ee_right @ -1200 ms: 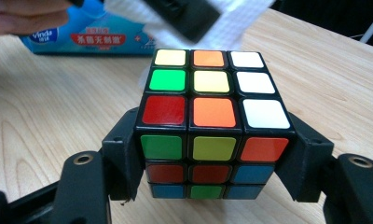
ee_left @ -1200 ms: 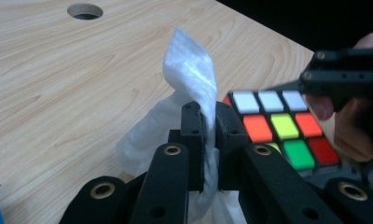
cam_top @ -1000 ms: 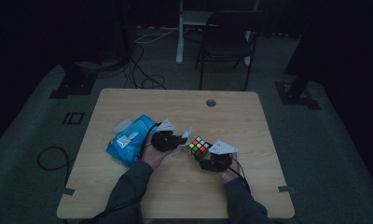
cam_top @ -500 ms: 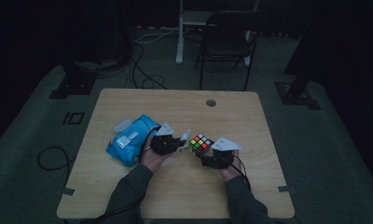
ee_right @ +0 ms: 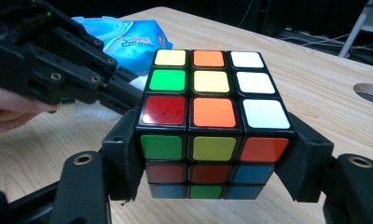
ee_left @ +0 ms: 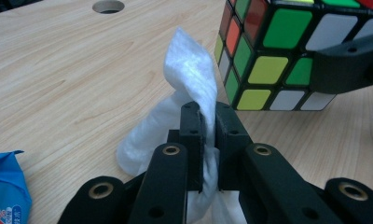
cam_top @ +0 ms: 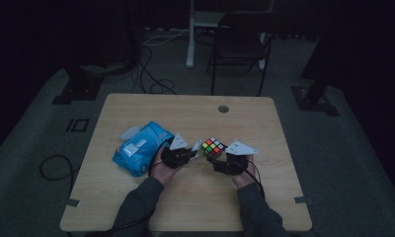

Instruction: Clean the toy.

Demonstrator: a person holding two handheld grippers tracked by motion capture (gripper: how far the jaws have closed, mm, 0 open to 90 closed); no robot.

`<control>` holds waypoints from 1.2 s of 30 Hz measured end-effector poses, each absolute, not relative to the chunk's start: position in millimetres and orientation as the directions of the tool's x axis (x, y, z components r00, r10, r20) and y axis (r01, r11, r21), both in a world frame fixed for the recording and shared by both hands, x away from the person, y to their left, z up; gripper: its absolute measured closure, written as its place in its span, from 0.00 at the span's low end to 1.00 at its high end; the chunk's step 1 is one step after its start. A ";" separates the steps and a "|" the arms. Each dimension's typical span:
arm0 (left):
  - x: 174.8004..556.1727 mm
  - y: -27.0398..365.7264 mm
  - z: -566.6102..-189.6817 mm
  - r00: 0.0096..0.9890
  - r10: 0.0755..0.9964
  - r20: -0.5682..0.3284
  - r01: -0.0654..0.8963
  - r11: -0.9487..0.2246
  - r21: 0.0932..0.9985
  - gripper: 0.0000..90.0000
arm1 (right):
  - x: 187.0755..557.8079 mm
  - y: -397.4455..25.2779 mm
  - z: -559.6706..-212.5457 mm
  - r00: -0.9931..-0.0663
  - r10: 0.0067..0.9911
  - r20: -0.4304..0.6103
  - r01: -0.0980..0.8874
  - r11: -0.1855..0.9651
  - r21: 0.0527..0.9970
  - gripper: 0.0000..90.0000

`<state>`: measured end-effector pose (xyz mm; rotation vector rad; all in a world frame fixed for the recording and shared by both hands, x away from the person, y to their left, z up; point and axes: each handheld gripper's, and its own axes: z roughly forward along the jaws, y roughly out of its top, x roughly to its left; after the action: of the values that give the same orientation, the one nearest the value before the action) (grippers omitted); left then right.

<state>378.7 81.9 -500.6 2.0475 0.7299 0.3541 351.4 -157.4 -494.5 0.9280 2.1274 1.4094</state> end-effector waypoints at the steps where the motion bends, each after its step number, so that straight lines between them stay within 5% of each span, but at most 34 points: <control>1: 377.9 81.6 -500.6 0.782 0.624 -0.022 0.356 -0.417 0.836 0.94 | 351.7 -156.9 -494.0 -0.686 0.727 0.021 0.300 0.257 0.918 0.38; 36: 361.4 54.5 -506.2 0.801 0.575 0.166 0.230 -0.553 0.801 0.95 | 368.8 -153.9 -488.6 -0.670 0.724 0.164 0.392 0.157 0.907 0.38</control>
<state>361.4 54.5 -506.2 2.1546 0.5923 0.5283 368.8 -153.9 -488.6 1.0725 2.1306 1.5176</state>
